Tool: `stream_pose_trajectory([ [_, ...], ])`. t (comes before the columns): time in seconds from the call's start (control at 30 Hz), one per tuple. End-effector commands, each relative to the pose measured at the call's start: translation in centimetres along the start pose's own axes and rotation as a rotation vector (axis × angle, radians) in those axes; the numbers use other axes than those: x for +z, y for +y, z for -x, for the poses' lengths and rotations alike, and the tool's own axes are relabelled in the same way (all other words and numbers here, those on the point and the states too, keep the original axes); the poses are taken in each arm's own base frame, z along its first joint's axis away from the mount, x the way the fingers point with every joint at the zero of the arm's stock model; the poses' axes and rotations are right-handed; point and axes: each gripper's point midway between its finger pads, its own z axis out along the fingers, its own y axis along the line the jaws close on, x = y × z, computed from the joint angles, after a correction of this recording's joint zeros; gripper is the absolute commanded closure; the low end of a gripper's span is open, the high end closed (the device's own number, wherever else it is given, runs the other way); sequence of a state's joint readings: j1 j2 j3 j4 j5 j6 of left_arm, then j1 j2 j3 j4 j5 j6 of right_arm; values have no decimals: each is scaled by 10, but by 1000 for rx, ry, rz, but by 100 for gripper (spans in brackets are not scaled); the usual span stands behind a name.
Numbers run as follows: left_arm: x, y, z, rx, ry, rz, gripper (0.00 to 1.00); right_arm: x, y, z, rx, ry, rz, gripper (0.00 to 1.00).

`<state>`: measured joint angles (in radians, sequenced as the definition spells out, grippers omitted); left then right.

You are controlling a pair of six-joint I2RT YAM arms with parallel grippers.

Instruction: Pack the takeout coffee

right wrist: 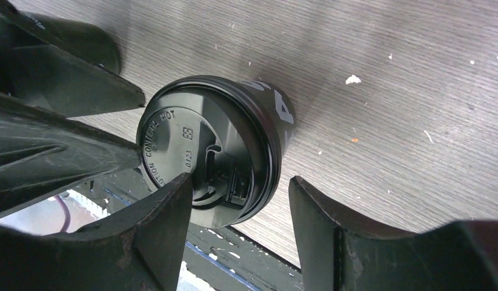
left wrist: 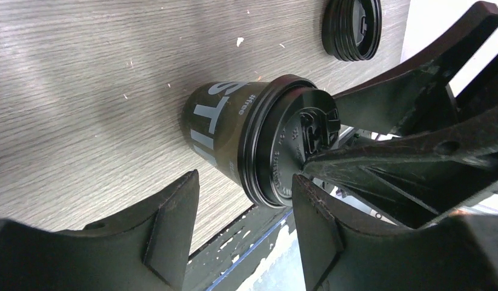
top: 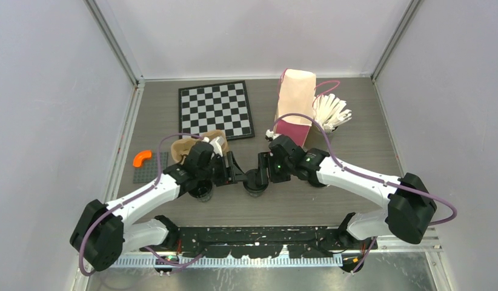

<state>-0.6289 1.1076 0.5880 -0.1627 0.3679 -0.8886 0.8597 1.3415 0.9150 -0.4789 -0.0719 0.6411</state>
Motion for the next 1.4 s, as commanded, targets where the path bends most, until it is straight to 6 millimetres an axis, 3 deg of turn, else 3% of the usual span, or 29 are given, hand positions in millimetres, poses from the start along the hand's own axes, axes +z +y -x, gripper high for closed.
stream_pose_trajectory([
  [0.0, 10, -12, 1, -7, -10, -85, 41, 1, 4, 4, -10, -26, 32, 37],
  [0.27, 17, -9, -6, -13, 1, -98, 46, 5, 0, -5, -3, -15, 38, 41],
  [0.57, 21, 17, -20, -19, 24, -14, 59, 13, -16, -23, 39, -17, 28, 50],
  [0.77, 22, 31, -26, -15, 28, 22, 62, 18, -32, -32, 32, -23, -16, 51],
  [0.93, 23, 43, -35, -1, 64, 68, 62, 27, -53, -58, 58, 6, -39, 52],
  [1.13, 28, 66, -48, -5, 115, 156, 65, 34, -63, -73, 83, 18, -32, 53],
  [1.27, 27, 56, -52, -11, 142, 121, 66, 32, -61, -71, 65, 9, -23, 54],
  [1.37, 21, 36, -49, -13, 130, 57, 65, 25, -49, -54, 17, -29, 18, 54],
])
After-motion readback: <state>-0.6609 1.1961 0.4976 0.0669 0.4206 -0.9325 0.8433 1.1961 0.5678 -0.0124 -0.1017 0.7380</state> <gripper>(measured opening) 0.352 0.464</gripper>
